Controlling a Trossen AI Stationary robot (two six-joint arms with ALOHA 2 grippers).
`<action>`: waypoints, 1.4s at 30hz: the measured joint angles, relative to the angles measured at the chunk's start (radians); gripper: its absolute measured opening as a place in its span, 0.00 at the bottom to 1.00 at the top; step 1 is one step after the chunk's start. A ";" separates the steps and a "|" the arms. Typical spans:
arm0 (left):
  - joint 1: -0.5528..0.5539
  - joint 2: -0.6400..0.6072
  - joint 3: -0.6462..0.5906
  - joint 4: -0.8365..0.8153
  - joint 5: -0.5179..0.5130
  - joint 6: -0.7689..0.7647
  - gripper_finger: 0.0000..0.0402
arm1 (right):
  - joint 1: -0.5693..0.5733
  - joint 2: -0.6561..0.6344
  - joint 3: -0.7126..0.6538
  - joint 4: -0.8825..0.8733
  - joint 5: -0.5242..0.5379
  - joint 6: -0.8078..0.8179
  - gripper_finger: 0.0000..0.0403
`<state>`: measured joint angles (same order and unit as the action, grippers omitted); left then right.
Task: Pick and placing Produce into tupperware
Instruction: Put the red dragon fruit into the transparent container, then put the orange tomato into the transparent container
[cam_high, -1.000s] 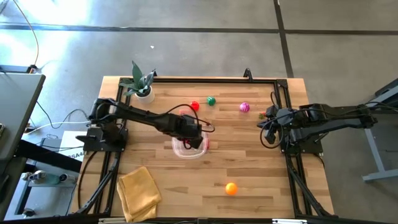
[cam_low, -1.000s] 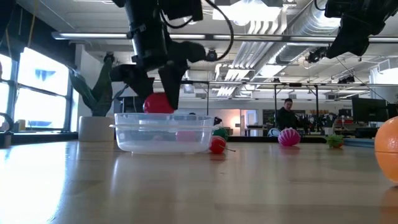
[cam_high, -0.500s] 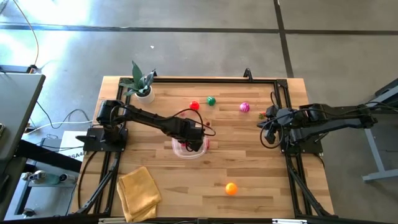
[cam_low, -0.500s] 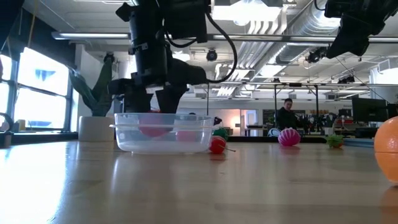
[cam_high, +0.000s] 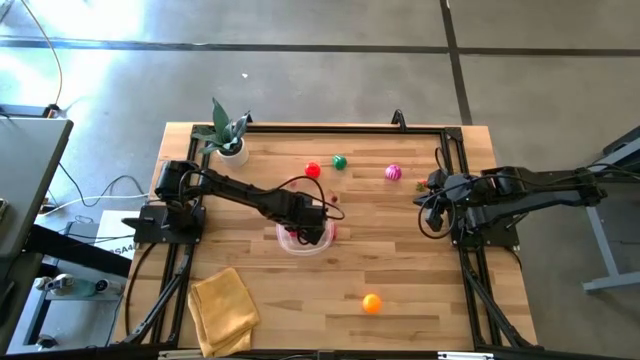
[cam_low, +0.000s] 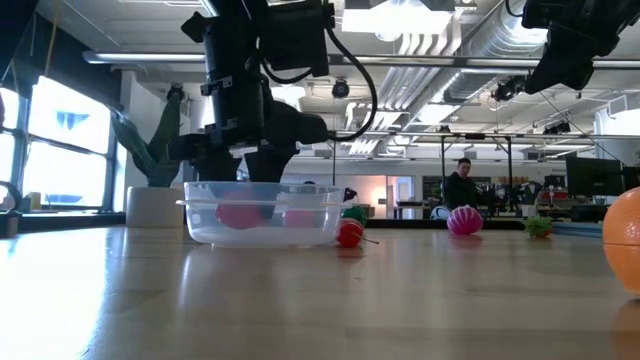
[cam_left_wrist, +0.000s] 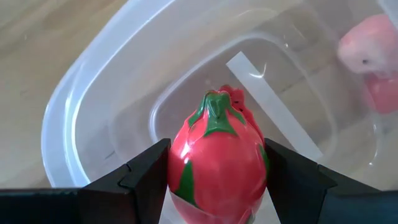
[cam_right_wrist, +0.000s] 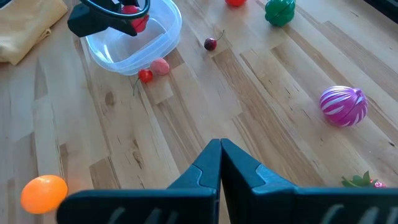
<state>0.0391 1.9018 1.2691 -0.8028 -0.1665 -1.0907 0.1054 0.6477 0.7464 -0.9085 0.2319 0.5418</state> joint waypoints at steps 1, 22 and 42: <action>0.000 0.000 -0.001 -0.001 0.001 -0.005 0.56 | 0.000 0.000 0.000 0.000 0.000 0.000 0.00; 0.000 0.000 0.000 -0.007 -0.002 0.033 0.72 | 0.000 0.000 0.000 0.000 0.000 0.000 0.00; 0.000 -0.002 0.408 -0.351 -0.083 0.149 0.73 | 0.000 0.000 0.000 0.000 0.000 0.000 0.00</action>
<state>0.0391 1.8999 1.6771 -1.1536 -0.2491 -0.9417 0.1051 0.6476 0.7464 -0.9085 0.2321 0.5419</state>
